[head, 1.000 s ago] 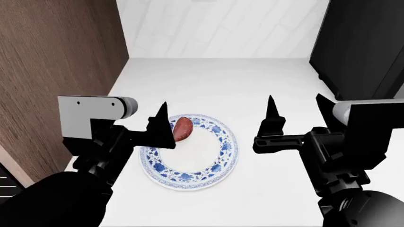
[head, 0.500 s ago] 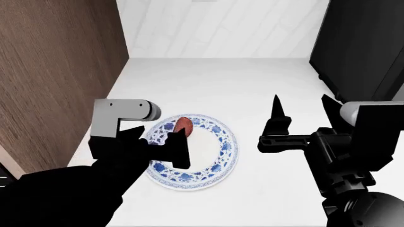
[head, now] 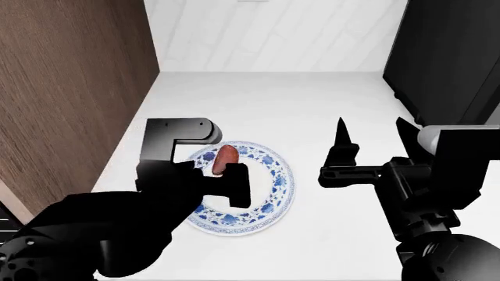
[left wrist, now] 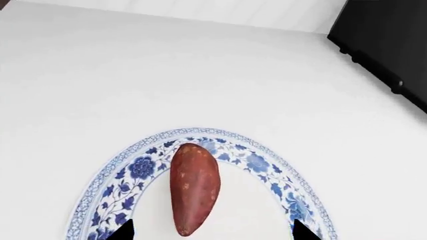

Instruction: Place the sweet potato on the rack of the oven.

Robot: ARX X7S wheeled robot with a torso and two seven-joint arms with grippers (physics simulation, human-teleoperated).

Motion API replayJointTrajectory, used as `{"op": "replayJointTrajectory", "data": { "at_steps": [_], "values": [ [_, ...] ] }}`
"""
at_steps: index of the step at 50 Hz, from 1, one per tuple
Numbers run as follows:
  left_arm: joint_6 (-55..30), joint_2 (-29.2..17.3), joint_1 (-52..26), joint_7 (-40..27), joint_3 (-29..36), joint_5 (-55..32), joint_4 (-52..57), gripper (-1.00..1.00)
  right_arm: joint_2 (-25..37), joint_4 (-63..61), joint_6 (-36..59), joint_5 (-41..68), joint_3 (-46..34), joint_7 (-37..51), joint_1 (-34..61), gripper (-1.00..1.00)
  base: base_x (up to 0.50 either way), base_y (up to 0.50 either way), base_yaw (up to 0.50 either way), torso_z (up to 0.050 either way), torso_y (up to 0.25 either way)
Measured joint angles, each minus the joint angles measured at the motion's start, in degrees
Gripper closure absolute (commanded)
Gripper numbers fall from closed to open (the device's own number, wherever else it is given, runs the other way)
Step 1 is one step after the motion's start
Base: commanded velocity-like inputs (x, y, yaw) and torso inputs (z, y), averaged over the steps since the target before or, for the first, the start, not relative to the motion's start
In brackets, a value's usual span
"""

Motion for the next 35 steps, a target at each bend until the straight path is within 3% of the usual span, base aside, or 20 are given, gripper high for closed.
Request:
{"op": "replayJointTrajectory", "data": {
  "at_steps": [35],
  "values": [
    [5.7, -1.4, -4.8, 7.0, 10.6, 11.3, -7.5, -1.0, 0.7, 1.8, -2.4, -1.6, -1.7, -0.9, -0.6, -1.0, 0.0, 0.0, 0.0, 0.0, 0.0]
  ]
}}
